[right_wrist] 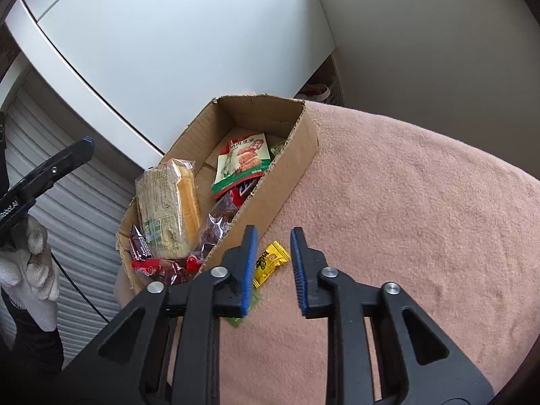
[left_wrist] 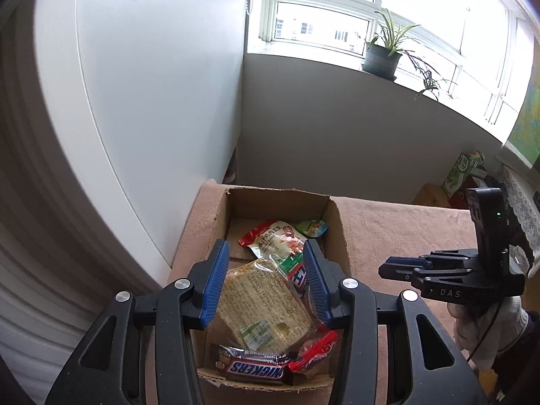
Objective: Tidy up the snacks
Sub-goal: 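Move both grippers to the yellow and green candies beside the box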
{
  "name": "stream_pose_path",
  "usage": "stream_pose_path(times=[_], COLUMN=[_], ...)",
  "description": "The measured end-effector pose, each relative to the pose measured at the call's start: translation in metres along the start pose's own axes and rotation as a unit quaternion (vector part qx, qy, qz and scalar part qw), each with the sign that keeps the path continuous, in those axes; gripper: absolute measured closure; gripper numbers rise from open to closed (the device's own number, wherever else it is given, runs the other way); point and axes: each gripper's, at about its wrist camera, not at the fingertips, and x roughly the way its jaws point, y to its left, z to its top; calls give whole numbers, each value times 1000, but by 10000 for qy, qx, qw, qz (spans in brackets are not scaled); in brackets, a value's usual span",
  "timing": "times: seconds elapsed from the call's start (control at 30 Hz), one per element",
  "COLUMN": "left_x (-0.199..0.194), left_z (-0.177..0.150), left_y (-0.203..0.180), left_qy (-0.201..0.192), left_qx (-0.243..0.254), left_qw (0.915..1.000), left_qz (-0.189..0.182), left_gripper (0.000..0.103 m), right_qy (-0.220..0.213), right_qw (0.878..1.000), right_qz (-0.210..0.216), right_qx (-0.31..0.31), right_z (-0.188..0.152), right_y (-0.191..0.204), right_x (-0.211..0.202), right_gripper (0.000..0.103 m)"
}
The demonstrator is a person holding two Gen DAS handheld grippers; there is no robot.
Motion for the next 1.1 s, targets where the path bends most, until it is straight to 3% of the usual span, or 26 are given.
stream_pose_path(times=[0.13,0.3,0.57,0.93,1.1], left_x=[-22,-36,-46,-45,-48], left_z=[-22,-60,-97,-110,-110], left_y=[4,12,38,49,45], left_qy=[-73,169,498,585,585], left_qx=[55,268,-118,-444,-407], left_qw=[9999,9992,9982,9973,9975], left_qz=[54,250,315,75,6], left_gripper=[59,59,59,59,59], right_qy=[205,361,676,1162,1300], right_qw=[9997,9993,9977,9866,9755], right_qz=[110,-10,-54,50,-191], right_qx=[109,44,-74,-1147,-1762], right_z=[-6,-2,4,-32,-51], right_y=[-6,-5,0,40,58], right_x=[22,49,77,70,64], right_gripper=[94,94,94,94,94])
